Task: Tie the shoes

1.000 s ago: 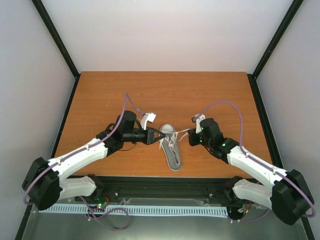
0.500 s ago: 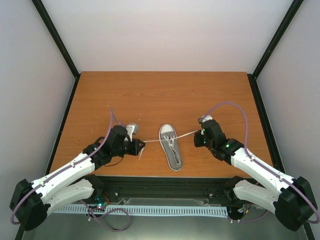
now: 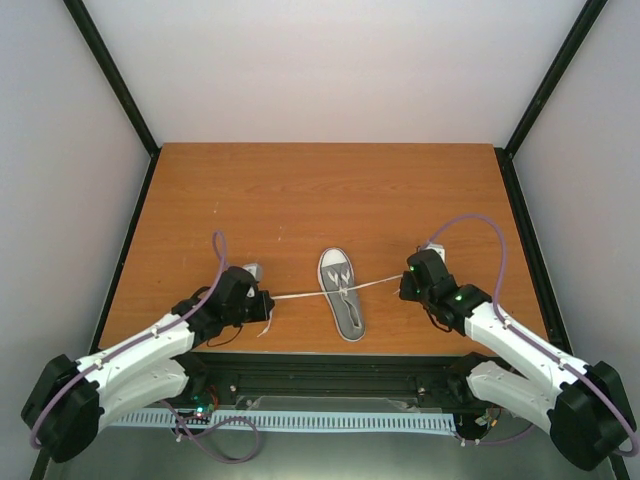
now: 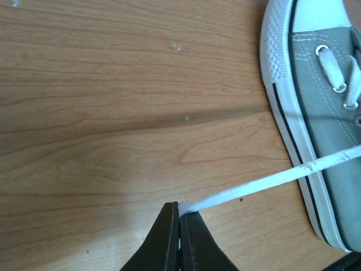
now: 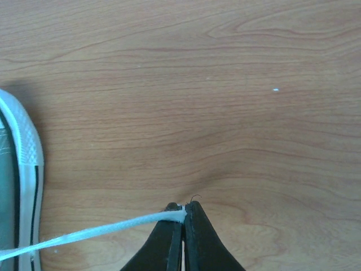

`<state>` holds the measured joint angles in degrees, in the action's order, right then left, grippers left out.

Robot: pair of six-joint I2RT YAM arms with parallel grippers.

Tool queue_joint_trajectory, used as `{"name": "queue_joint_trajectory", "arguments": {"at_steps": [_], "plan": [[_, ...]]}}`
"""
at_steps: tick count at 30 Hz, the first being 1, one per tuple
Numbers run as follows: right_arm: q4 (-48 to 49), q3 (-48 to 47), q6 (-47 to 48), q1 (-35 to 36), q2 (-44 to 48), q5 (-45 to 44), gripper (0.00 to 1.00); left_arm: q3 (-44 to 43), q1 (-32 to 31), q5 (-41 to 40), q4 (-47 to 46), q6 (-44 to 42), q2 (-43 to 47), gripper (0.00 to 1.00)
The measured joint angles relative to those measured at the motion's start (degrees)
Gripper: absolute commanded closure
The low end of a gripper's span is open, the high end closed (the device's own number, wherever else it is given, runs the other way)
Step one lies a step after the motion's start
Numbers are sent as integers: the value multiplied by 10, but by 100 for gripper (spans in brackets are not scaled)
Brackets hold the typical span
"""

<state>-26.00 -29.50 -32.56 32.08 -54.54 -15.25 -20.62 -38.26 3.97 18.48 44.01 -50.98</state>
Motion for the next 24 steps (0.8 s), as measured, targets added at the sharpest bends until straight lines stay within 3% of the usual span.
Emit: {"name": "queue_joint_trajectory", "arguments": {"at_steps": [20,21,24], "plan": [[17,56,-44,-64,5,76,97,3,46,25,-70,-3,-90,97],[18,56,-46,-65,5,77,97,2,46,26,-70,-5,-91,91],[16,56,-51,-65,8,76,81,-2,48,27,-64,-20,-91,35]]}}
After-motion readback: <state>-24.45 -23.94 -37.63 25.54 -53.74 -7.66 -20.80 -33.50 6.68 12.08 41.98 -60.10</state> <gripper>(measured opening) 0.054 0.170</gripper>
